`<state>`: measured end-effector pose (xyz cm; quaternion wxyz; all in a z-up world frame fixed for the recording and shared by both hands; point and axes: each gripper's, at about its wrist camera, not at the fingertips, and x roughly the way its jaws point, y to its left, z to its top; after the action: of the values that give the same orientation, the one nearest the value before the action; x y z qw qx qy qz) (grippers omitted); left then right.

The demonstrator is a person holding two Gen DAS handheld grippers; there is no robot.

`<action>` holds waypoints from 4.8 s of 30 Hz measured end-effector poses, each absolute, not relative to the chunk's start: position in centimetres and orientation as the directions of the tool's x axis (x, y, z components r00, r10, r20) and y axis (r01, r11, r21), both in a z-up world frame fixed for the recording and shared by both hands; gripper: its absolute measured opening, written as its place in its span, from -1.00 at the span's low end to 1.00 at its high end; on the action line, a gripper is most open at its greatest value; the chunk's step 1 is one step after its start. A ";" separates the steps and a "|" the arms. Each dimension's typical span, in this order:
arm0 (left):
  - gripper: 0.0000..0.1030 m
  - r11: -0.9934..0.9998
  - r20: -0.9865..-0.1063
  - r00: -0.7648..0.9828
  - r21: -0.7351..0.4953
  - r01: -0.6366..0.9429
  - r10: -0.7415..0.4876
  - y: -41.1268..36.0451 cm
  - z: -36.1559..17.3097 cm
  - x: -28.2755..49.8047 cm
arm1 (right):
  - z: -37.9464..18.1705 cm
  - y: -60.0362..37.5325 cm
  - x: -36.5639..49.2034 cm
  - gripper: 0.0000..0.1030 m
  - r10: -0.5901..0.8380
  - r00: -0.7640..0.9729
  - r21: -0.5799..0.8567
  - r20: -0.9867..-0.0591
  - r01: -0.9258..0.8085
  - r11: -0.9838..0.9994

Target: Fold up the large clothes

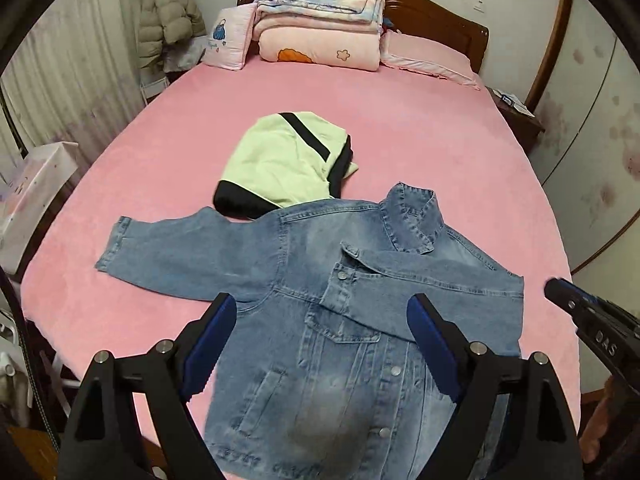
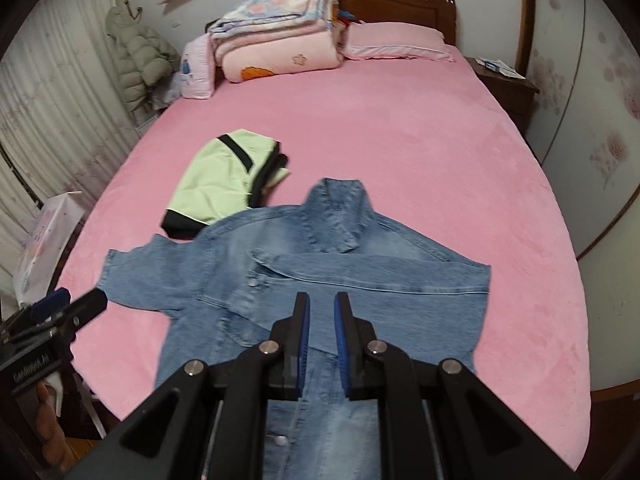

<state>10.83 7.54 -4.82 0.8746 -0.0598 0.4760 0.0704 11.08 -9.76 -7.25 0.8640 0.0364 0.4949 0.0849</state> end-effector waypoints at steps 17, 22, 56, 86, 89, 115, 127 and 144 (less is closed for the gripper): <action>0.82 0.990 -0.820 0.570 -0.041 -0.136 0.044 25.7 -1.2 8.0 | -2.7 6.8 8.6 -0.20 0.174 0.559 0.120 -0.811 -0.132 0.984; 0.82 0.979 -0.844 0.534 -0.068 -0.194 0.047 34.1 -4.0 8.8 | -3.4 14.4 10.3 -0.20 0.161 0.536 0.081 -0.829 -0.169 0.982; -0.34 0.500 -0.826 0.519 -0.552 -0.668 -0.219 60.4 -39.0 12.9 | -23.5 33.7 16.5 -0.20 0.141 0.299 0.068 -0.944 -0.241 0.968; -0.92 0.891 -0.724 0.527 -0.298 0.342 -0.445 8.6 -21.6 23.9 | -21.6 -1.2 12.2 -0.20 -0.006 0.442 0.093 -0.897 0.203 0.975; -0.78 0.904 -0.806 0.433 -0.281 0.322 -0.404 5.0 -27.0 24.5 | -24.1 -5.0 11.9 -0.20 0.002 0.400 0.090 -0.916 0.199 0.976; 0.50 0.974 -0.858 0.503 -0.010 -0.225 0.107 23.2 -30.9 17.3 | -35.9 -6.9 20.0 0.23 0.431 0.241 0.462 -0.869 0.086 0.883; 0.47 0.979 -0.838 0.538 -0.029 -0.204 0.087 22.8 -31.2 20.4 | -36.8 -4.5 22.4 -0.53 0.571 0.218 0.587 -0.792 0.011 0.810; 0.42 0.987 -0.851 0.501 0.133 -0.090 0.160 17.0 -32.3 21.1 | -25.1 -10.3 18.4 -0.62 0.017 0.467 0.046 -0.884 0.051 0.998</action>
<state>21.14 17.03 -32.26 0.8655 0.0354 0.4944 0.0721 18.41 -10.27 -25.10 0.8557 0.0327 0.5163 -0.0100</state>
